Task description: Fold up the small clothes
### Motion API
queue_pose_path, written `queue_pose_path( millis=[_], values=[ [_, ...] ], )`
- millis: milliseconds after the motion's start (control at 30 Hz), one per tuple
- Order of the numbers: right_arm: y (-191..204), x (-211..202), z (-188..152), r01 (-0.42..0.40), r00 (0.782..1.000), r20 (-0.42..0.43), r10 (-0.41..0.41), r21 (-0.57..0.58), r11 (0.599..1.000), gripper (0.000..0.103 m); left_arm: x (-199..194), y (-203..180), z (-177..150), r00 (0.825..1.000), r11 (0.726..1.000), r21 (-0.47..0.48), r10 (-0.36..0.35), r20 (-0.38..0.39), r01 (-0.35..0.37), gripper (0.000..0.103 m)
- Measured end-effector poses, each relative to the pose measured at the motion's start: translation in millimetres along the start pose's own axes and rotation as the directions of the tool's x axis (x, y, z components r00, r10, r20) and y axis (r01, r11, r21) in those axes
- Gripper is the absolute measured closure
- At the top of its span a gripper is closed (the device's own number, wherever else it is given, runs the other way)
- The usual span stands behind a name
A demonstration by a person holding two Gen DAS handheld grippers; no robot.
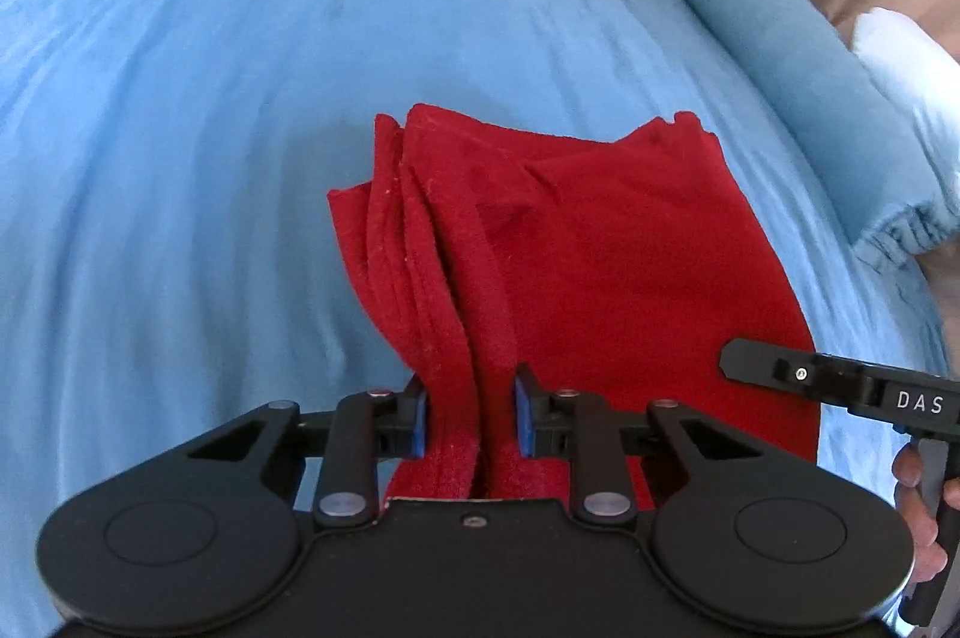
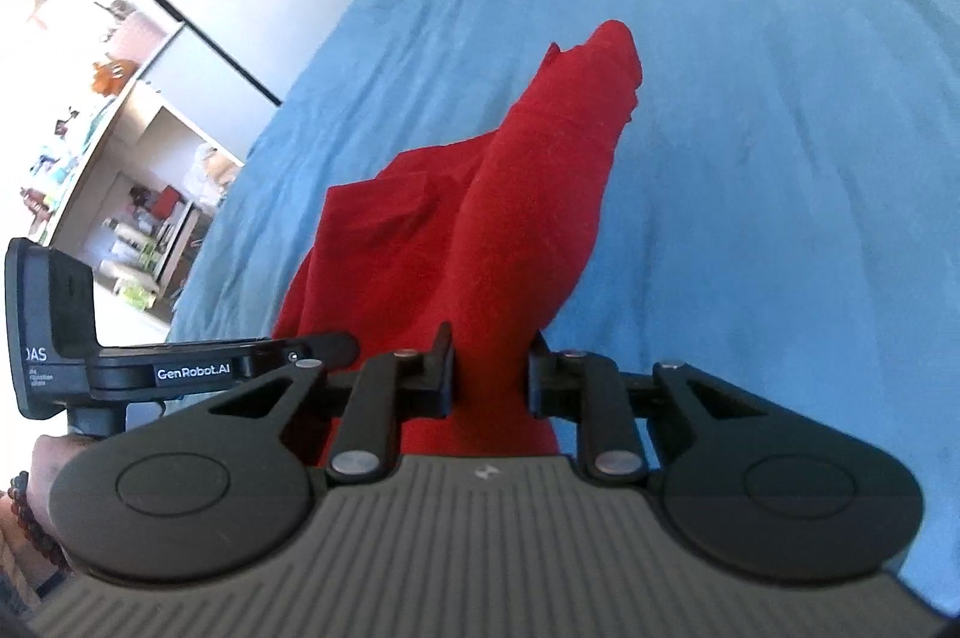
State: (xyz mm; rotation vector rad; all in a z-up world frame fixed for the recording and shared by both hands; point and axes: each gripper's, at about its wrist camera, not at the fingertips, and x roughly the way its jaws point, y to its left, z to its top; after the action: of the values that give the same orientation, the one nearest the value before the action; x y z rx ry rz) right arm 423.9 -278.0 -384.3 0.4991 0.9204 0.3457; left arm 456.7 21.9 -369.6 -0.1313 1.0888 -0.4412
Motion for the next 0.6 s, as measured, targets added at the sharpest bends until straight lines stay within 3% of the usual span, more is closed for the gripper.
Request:
queue_pose_path(
  millis=[200,333,600],
  values=[
    [-3,-61,-35,0.016,0.999,-0.03,-0.016,-0.005,1.0,0.066,-23,-44,-48,1.0,0.999,0.029,-0.015,-0.008,0.015,0.074],
    [-24,-88,-68,0.037,0.998,-0.055,-0.037,-0.008,0.999,0.066,-17,-69,-81,0.999,0.998,0.062,-0.025,-0.033,0.027,0.074],
    [-95,-75,-127,0.053,0.997,-0.056,-0.048,0.092,0.994,0.065,19,-81,-122,0.999,0.993,0.113,0.03,-0.018,-0.027,0.071]
  ],
)
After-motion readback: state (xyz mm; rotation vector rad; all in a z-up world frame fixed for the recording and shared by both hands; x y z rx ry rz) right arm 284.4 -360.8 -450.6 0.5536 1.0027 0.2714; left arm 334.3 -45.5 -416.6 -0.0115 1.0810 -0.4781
